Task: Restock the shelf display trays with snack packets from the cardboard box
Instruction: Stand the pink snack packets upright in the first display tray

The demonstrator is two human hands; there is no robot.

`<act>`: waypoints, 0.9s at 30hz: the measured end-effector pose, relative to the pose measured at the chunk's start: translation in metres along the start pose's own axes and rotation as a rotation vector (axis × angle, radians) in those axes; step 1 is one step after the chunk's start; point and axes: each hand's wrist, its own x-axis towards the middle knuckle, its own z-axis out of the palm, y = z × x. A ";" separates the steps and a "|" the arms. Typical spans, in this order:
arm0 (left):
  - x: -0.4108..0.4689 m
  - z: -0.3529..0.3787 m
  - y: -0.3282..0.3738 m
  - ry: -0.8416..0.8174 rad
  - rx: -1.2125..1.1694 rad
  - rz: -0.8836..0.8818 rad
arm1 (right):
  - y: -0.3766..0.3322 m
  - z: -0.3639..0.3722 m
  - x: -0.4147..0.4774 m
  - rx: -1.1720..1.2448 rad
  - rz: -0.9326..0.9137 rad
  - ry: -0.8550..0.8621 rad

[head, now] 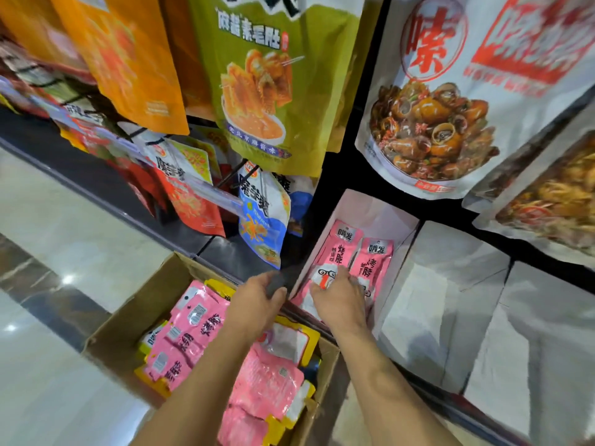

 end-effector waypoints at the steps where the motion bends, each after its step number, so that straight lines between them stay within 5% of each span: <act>1: -0.007 -0.006 -0.003 0.027 0.054 0.028 | -0.003 -0.003 -0.007 -0.063 -0.044 0.003; 10: -0.077 -0.060 -0.056 0.119 0.351 -0.210 | -0.028 0.007 -0.067 -0.270 -0.417 -0.085; 27: -0.140 -0.028 -0.114 0.016 0.109 -0.554 | -0.011 0.089 -0.119 -0.536 -0.568 -0.282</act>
